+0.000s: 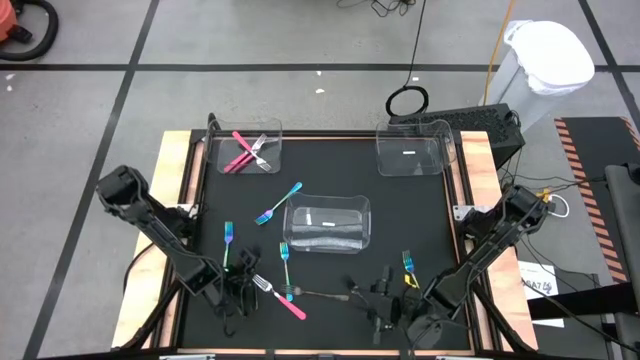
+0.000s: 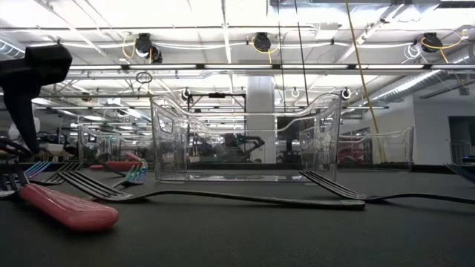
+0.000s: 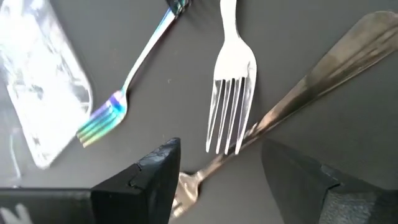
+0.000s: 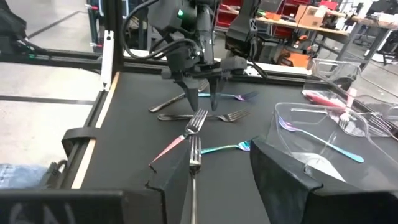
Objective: Sort silverware by color (type)
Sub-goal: Put the pink fork into the left transparent bin
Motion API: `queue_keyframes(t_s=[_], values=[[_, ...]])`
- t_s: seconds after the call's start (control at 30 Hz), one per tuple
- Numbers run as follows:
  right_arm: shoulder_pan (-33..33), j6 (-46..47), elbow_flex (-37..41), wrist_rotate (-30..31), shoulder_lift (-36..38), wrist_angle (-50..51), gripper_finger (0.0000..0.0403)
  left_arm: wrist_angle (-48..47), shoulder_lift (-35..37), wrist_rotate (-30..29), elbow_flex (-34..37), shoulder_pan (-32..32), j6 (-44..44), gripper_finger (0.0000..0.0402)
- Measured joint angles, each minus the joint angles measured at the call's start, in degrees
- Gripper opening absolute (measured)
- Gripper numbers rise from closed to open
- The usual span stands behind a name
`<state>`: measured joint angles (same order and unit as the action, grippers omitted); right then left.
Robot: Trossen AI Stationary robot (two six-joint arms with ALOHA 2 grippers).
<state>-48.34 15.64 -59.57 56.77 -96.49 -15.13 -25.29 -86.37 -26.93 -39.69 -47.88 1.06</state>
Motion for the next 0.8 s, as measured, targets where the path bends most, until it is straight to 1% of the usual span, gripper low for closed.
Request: queue_keyframes(t_s=[0.27,0.5,0.6,0.8], values=[[-0.04,-0.26,0.0,0.01,0.0,0.19,0.0164,0.97,-2.14,-1.62,-0.02,0.0,10.98,0.0225],[-0.04,-1.31,0.0,0.03,0.0,-0.01,0.0164,1.06,-2.51,-3.15,-0.03,-0.06,12.37,0.0222],[-0.04,-1.33,0.0,0.03,0.0,-0.03,0.0164,1.06,-2.51,-3.32,-0.02,-0.26,12.37,0.0206],[-0.04,-1.35,0.0,0.05,0.0,-0.03,0.0164,1.02,-2.51,-3.36,-0.03,-0.26,12.95,0.0155]])
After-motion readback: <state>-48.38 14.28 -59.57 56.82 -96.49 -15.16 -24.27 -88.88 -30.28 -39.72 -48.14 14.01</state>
